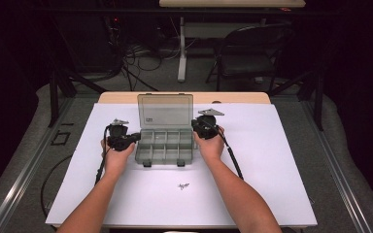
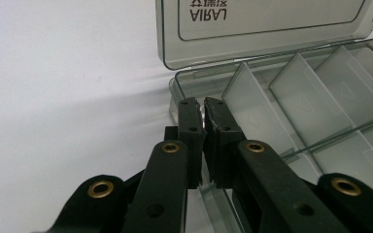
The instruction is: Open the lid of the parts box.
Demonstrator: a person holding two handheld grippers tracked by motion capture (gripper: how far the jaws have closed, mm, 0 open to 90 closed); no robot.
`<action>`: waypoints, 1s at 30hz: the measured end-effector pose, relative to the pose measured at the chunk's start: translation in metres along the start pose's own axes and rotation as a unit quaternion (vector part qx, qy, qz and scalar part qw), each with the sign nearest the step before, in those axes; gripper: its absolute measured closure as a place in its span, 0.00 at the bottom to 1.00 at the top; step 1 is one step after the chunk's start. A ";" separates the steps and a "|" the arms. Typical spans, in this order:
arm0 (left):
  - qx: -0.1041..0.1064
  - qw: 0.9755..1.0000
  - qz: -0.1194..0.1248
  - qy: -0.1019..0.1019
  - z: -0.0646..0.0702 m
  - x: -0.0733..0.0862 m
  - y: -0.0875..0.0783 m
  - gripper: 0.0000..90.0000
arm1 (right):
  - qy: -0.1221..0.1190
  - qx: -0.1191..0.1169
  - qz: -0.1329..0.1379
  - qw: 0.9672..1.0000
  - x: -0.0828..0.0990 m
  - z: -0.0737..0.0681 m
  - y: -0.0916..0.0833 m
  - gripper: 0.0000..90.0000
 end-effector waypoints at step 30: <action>0.001 1.000 0.002 -0.002 0.000 0.000 0.000 0.95 | 0.018 -0.009 -0.004 1.000 -0.001 0.002 0.004 0.98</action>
Point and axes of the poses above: each handheld gripper's, and its own axes: y roughly forward along the jaws, x roughly out of its underside, z roughly to its right, the point moved 10 cm from there along y, roughly forward along the jaws, and after that the axes turned 5 degrees about -z, right-handed, at the moved point
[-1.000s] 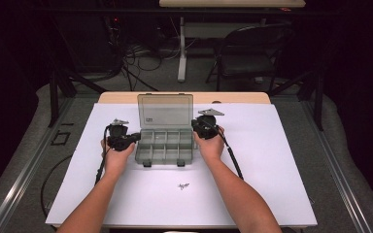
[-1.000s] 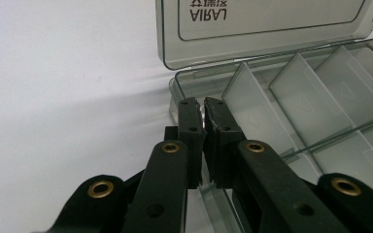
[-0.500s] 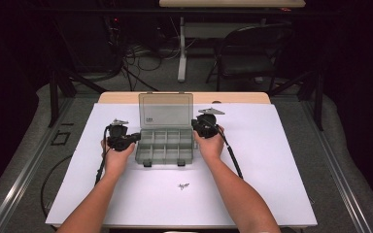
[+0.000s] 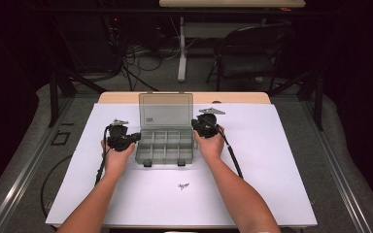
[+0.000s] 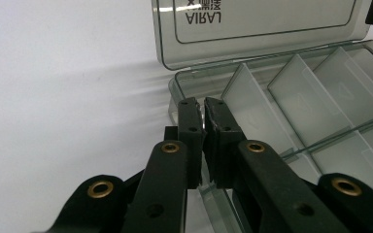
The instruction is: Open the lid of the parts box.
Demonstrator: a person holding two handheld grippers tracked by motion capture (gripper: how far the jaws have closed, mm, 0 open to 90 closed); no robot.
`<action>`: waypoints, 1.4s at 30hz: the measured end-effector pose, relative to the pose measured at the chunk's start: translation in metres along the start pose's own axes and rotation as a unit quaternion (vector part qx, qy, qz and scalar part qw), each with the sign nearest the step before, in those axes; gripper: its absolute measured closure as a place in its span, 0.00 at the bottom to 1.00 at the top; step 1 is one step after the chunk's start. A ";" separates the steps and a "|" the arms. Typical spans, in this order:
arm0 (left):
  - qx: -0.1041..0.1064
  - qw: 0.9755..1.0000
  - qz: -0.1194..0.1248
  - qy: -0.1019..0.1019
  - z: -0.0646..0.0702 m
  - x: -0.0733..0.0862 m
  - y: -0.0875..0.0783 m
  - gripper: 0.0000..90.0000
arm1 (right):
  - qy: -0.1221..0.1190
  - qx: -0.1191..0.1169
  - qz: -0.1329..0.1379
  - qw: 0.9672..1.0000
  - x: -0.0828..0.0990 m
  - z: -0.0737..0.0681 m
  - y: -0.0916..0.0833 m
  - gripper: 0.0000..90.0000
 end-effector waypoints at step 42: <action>-0.001 1.000 0.003 -0.001 0.000 0.000 0.000 0.95 | 0.001 0.005 -0.013 1.000 0.008 0.004 0.011 0.99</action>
Point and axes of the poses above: each handheld gripper's, and its own axes: y roughly forward along the jaws, x roughly out of its underside, z roughly to its right, the point moved 10 cm from there along y, roughly forward along the jaws, and after that the axes turned 5 degrees about -z, right-handed, at the moved point
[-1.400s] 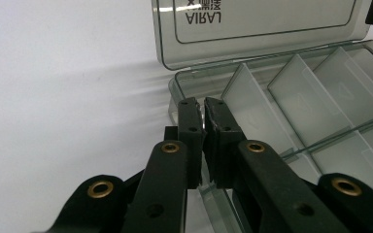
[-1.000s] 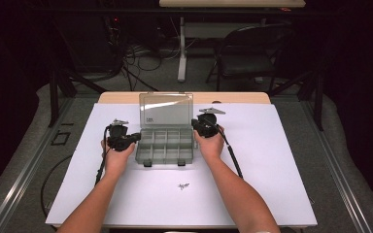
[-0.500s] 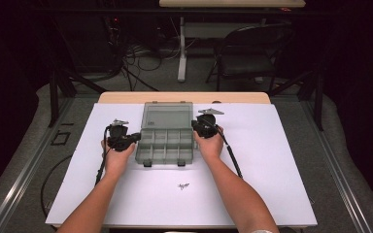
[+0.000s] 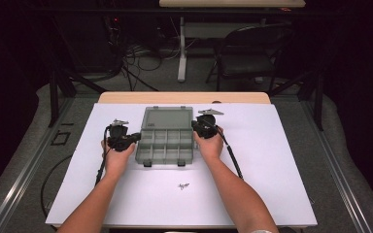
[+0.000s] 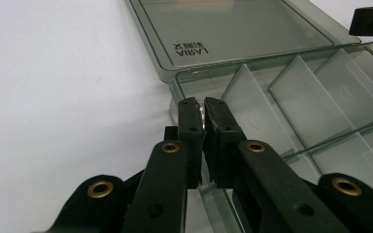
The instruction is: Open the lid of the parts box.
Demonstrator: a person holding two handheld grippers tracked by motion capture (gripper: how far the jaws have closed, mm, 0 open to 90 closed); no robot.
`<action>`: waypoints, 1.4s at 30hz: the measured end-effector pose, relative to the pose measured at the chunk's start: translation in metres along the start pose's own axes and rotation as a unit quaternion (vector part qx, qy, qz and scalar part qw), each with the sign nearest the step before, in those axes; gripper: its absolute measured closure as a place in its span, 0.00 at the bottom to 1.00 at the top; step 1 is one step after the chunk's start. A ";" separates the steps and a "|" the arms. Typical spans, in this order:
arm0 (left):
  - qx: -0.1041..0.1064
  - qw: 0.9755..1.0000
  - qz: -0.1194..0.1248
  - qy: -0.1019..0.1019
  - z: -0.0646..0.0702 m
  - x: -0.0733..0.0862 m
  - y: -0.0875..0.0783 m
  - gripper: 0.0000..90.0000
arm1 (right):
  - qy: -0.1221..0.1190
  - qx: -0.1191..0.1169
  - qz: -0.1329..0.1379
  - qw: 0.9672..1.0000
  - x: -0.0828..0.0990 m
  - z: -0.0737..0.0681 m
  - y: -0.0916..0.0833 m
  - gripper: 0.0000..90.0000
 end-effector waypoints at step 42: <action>0.042 0.997 0.049 0.052 0.025 0.033 -0.057 0.44 | -0.149 -0.049 0.041 0.987 0.041 -0.041 -0.111 0.46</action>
Point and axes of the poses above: each handheld gripper's, and its own axes: y roughly forward along the jaws, x roughly out of its underside, z roughly to its right, the point moved 10 cm from there along y, roughly forward along the jaws, and after that the axes turned 5 degrees about -z, right-handed, at the moved point
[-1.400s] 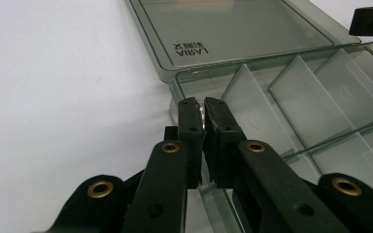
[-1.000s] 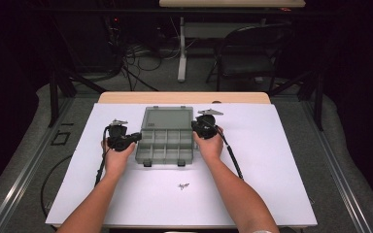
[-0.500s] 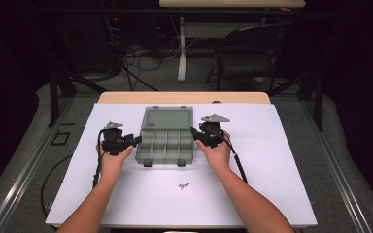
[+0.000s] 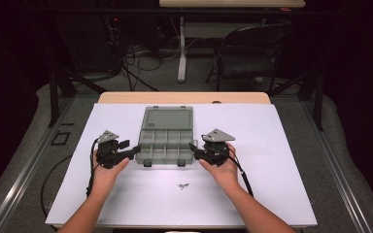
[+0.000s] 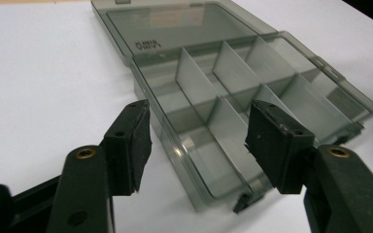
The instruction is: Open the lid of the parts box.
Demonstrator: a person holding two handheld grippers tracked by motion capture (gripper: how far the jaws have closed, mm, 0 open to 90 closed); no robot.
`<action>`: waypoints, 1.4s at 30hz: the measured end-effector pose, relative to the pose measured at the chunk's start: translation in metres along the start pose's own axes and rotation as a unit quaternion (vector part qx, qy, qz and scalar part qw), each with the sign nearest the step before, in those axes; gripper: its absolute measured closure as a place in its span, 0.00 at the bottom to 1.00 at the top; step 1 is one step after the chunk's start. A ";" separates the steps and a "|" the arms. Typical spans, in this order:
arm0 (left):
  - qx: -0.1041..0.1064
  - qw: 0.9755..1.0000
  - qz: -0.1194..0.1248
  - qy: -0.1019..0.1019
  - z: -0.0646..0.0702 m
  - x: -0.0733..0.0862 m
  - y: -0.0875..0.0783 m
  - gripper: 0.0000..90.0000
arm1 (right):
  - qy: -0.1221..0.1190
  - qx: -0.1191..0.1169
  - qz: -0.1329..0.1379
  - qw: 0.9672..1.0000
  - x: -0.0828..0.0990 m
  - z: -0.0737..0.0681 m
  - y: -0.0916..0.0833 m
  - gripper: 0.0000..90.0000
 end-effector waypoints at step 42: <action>0.075 0.992 0.015 0.096 0.096 0.030 -0.003 0.42 | -0.023 0.004 0.020 1.000 0.034 0.005 -0.080 0.46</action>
Point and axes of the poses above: each handheld gripper's, and its own axes: y roughly forward along the jaws, x roughly out of its underside, z roughly to its right, the point moved 10 cm from there along y, roughly forward along the jaws, and after that the axes turned 5 degrees about -z, right-handed, at the moved point
